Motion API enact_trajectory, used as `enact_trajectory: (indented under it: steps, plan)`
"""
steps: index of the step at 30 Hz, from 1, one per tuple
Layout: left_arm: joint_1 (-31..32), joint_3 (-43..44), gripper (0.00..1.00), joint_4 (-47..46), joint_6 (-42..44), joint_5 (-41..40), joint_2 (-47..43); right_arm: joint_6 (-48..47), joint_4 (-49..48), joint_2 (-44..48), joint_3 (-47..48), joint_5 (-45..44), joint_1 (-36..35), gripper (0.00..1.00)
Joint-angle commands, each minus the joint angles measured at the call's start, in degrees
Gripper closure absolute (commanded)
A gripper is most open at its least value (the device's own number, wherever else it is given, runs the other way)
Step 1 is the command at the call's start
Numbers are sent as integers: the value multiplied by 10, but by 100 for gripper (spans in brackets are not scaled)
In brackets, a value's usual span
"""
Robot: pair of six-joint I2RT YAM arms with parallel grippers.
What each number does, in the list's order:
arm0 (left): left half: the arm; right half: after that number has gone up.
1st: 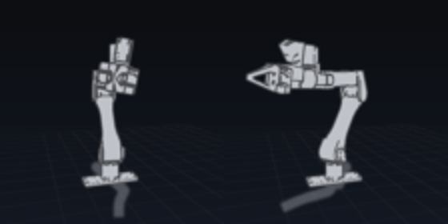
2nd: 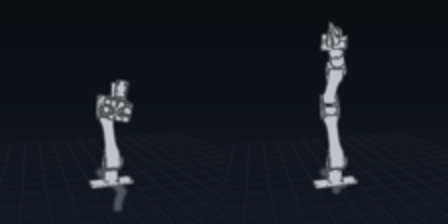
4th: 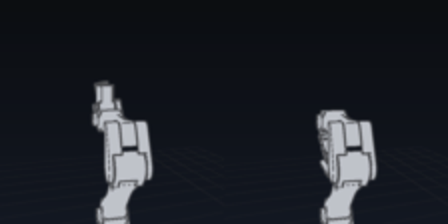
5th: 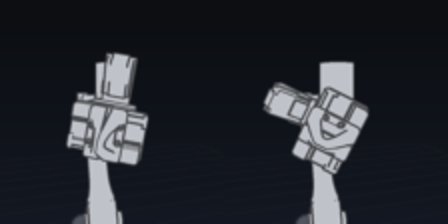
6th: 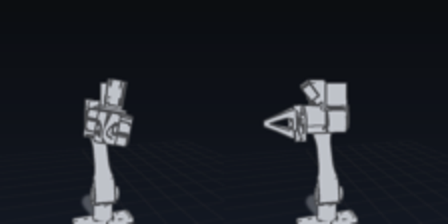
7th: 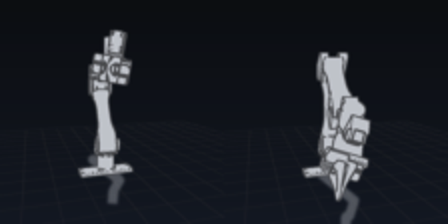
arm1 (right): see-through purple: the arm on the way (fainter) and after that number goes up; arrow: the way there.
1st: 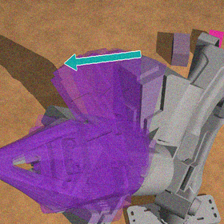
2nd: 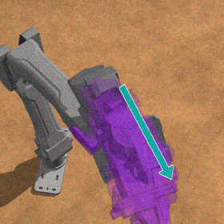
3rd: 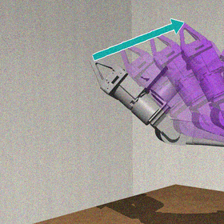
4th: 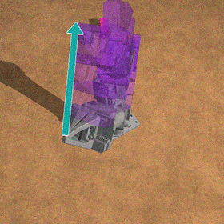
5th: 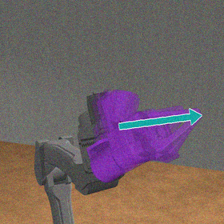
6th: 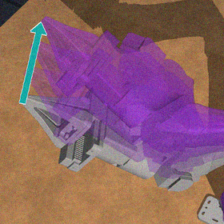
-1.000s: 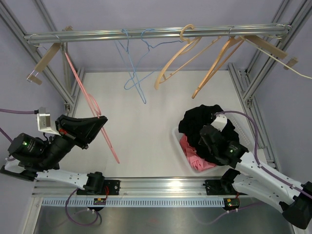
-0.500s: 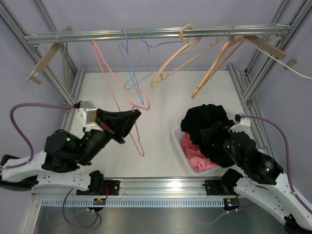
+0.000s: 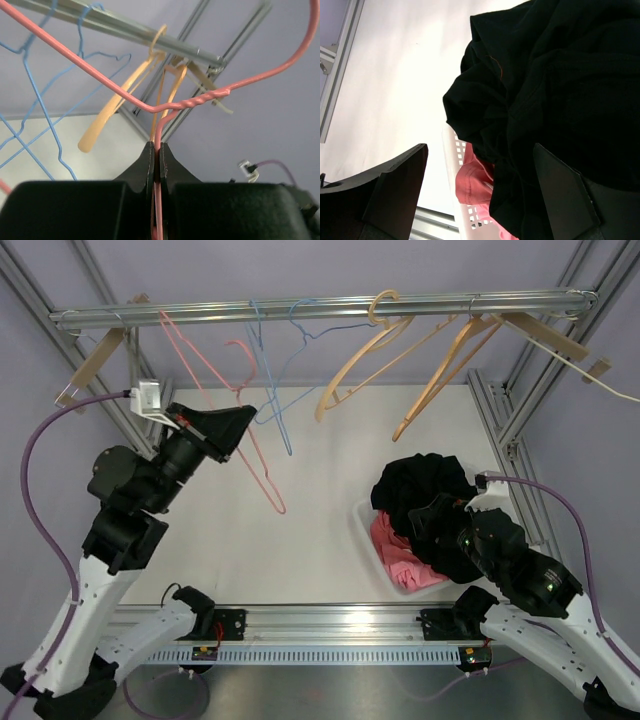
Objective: Remove the t-shirt from the hanger
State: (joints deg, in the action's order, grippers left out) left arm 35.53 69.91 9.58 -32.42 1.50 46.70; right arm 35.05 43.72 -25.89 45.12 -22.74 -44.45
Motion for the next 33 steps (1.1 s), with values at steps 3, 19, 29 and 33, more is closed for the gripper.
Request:
enact_trajectory:
  steps: [3, 19, 29, 33]
  plan:
    - [-229, 0, 100, -112, -236, 346, 33, -24, -19, 5, 9, 30, 1, 5]
    - [-375, -19, 100, -320, -456, 425, 195, -31, -19, 34, 15, 57, 2, 5]
    - [-371, -10, 100, -389, -502, 421, 255, -29, -28, 22, 17, 66, 2, 4]
    - [-375, -5, 100, -379, -494, 412, 278, -26, -24, 23, 18, 62, 2, 4]
